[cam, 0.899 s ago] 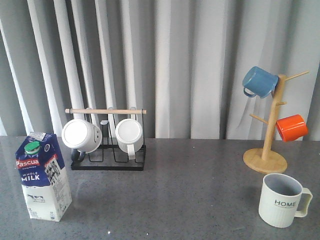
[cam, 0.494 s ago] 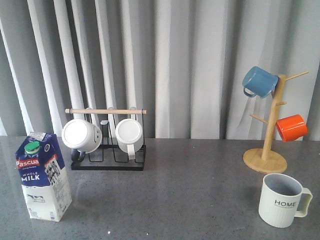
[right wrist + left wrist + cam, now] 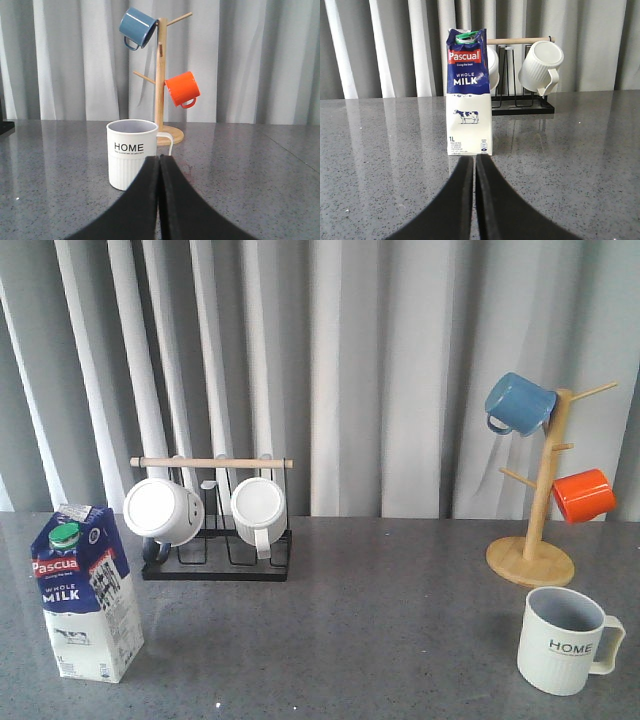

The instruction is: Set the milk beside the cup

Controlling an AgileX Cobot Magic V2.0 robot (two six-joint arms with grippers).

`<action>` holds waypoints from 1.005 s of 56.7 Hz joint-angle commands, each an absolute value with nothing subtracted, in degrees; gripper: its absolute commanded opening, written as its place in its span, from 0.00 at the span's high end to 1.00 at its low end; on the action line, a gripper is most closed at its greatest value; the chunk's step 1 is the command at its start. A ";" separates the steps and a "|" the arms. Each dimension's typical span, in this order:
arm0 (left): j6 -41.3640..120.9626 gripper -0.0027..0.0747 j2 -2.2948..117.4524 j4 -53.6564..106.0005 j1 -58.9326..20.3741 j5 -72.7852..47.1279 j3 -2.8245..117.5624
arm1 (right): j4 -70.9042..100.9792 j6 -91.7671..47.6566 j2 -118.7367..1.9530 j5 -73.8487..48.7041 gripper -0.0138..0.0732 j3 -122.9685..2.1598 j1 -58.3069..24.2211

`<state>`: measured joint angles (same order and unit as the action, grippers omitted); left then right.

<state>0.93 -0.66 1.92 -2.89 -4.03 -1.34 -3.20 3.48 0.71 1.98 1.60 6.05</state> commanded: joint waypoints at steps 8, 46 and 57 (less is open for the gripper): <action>0.36 0.97 -1.40 2.36 -2.93 0.00 -0.13 | -3.24 3.38 1.43 7.77 0.85 2.04 6.26; 9.87 0.97 30.80 14.41 -2.93 13.58 23.76 | -0.95 2.61 -33.81 12.78 0.85 -23.49 4.82; 9.20 0.97 51.28 14.51 -2.99 6.71 38.05 | 3.14 4.17 -46.65 14.80 0.85 -29.97 4.18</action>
<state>9.33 44.75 13.99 -2.89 5.64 32.16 1.54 3.78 -43.44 10.12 -26.74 4.29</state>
